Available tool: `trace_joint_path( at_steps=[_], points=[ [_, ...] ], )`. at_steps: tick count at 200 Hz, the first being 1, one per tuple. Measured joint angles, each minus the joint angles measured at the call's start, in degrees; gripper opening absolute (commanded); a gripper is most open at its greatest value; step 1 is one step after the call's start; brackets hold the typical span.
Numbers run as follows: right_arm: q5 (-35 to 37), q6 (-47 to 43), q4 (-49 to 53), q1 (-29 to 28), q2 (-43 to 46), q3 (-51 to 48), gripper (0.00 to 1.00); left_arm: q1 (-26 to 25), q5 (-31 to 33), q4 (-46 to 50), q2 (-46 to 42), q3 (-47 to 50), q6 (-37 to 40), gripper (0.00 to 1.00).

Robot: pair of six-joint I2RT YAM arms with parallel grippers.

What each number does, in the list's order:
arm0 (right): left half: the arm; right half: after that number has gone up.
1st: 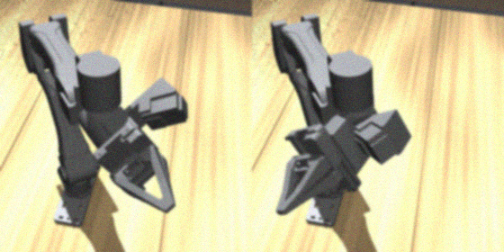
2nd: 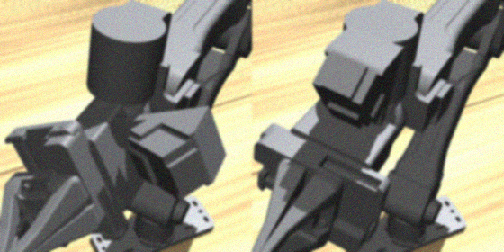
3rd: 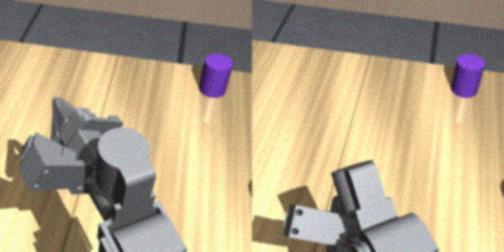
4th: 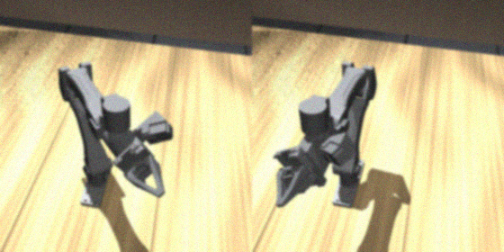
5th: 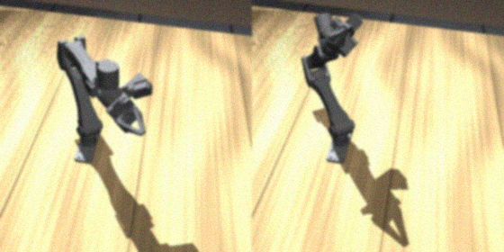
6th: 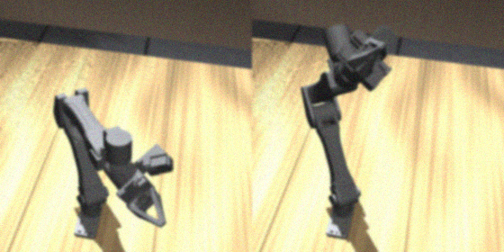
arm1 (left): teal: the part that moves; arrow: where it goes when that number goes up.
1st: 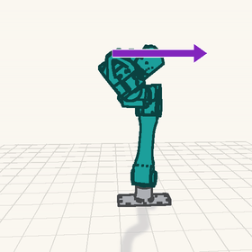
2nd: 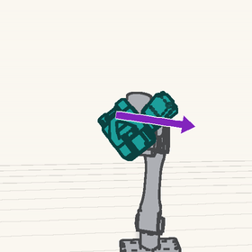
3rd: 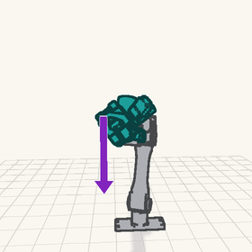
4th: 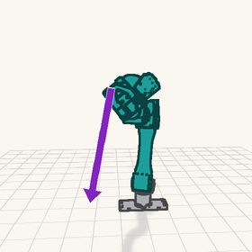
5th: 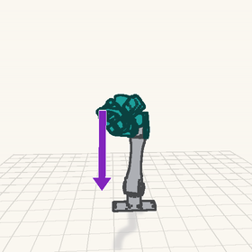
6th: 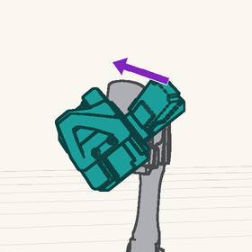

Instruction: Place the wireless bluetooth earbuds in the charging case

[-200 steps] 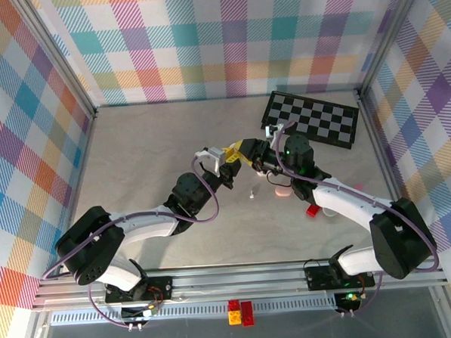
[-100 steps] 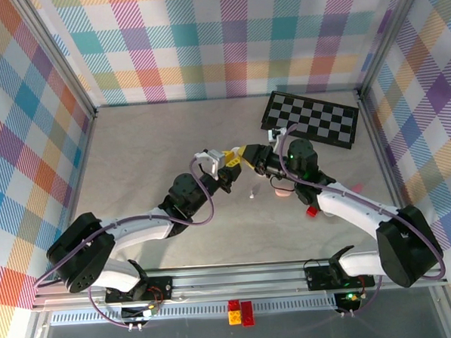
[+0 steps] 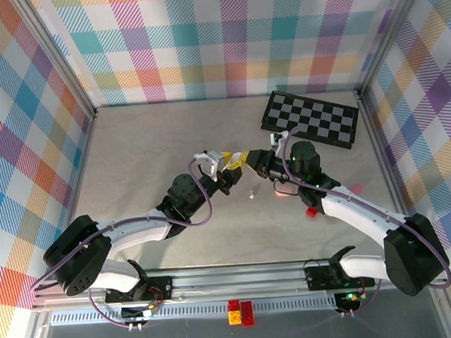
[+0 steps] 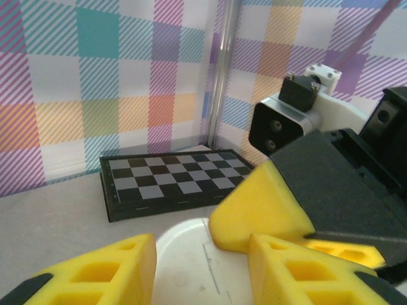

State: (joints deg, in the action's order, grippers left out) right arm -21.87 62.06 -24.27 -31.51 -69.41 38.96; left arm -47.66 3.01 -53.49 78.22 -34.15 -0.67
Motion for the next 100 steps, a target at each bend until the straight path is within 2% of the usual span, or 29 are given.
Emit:
trace_joint_path(
  at_steps=[58,100],
  points=[
    [2.01,-6.45,6.12,0.0,0.98,-0.42,0.17,3.21,-0.37,3.17,-7.74,0.02,-5.35,0.65],
    [2.78,-9.92,5.97,0.0,0.98,-2.16,0.17,5.57,-0.11,8.98,-11.58,0.55,-11.19,0.89]
  ],
)
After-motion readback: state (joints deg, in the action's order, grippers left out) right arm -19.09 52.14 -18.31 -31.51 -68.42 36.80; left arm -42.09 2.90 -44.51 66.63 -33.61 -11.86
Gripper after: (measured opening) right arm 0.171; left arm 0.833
